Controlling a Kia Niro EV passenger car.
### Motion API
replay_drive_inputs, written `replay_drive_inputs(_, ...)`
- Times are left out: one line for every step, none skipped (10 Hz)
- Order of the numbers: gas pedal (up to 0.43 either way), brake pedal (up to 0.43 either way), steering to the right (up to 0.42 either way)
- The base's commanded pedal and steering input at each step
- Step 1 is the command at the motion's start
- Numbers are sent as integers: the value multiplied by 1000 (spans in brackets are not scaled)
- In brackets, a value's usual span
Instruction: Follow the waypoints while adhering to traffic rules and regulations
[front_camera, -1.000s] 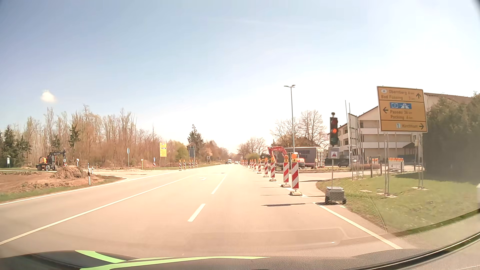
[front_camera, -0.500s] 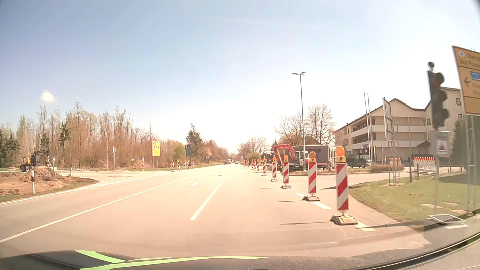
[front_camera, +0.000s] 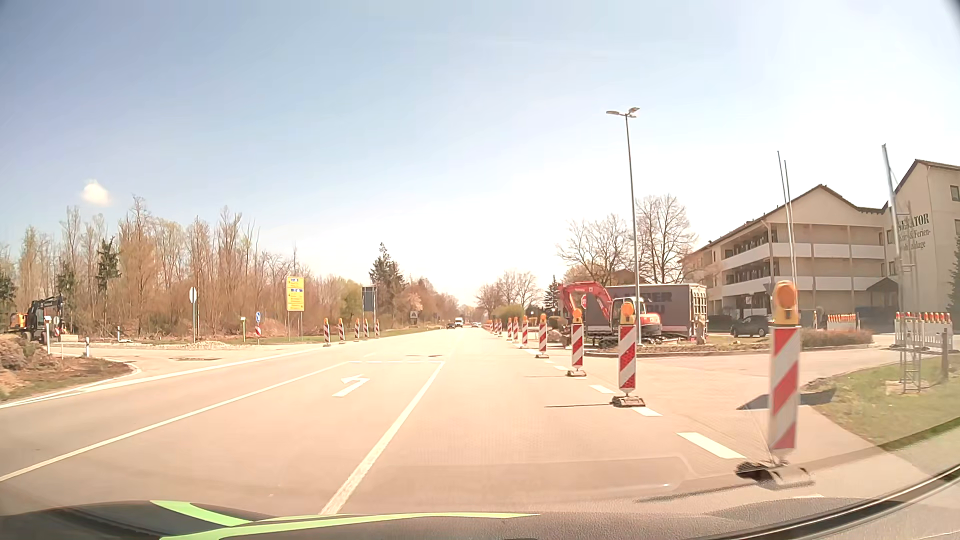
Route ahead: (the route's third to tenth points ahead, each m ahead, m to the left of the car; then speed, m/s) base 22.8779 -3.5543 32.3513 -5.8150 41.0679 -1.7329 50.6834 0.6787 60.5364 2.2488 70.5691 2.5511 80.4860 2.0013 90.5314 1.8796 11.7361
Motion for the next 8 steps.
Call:
replay_drive_inputs(79, 0, -3)
replay_drive_inputs(79, 0, -2)
replay_drive_inputs(79, 0, -3)
replay_drive_inputs(79, 0, -2)
replay_drive_inputs(79, 0, -3)
replay_drive_inputs(79, 0, -2)
replay_drive_inputs(79, 0, -3)
replay_drive_inputs(79, 0, -3)
